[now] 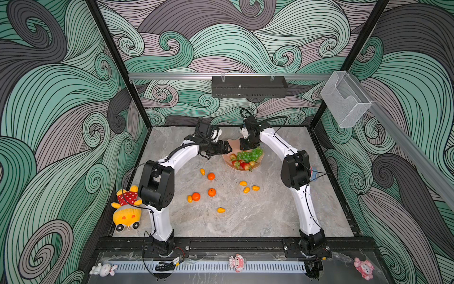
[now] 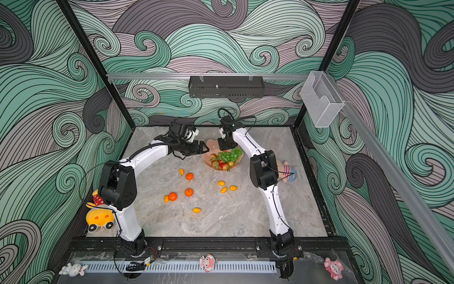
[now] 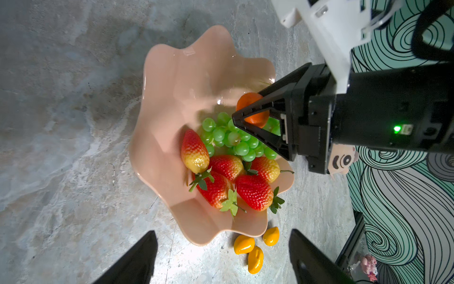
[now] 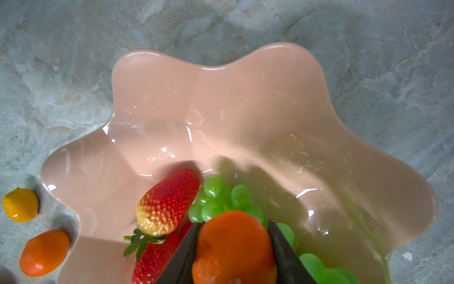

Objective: Arrange fruit in a fruit bowl
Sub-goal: Place the fruit in the fruit bowl.

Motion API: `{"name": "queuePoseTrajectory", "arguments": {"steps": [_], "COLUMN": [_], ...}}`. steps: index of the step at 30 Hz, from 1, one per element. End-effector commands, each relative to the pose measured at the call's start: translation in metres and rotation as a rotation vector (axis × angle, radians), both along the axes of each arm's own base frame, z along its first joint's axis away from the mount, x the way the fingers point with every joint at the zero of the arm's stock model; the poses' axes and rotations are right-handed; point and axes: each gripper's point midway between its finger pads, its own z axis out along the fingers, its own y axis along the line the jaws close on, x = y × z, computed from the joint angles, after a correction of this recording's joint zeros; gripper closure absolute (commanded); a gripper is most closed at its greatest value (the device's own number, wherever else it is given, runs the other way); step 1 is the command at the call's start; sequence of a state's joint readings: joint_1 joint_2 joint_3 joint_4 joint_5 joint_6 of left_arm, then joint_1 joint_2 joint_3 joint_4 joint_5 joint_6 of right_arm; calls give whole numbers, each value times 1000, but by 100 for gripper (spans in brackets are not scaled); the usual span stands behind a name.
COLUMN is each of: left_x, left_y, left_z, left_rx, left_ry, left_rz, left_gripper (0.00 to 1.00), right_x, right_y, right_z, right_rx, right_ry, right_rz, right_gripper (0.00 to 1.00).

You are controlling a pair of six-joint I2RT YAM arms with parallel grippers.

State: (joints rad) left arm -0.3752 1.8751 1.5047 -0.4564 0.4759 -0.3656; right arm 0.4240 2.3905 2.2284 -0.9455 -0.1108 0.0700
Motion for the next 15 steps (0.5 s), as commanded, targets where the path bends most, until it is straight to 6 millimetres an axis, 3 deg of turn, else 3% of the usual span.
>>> {"name": "queuePoseTrajectory", "arguments": {"steps": [1,10,15], "left_x": [0,-5,-8], "left_y": [-1,4,7], "left_z": [2,10,8], "left_rx": [-7,-1,6], "left_ry": [8,-10,-7], "left_rz": [-23,2,9], "left_gripper": [14,13,13], "right_x": [0,3,3], "right_y": [-2,-2,-5], "right_z": [-2,33,33], "right_rx": [-20,0,-4], "right_ry": [12,-51,-51], "right_rz": [5,11,6], "right_gripper": [63,53,53]}}
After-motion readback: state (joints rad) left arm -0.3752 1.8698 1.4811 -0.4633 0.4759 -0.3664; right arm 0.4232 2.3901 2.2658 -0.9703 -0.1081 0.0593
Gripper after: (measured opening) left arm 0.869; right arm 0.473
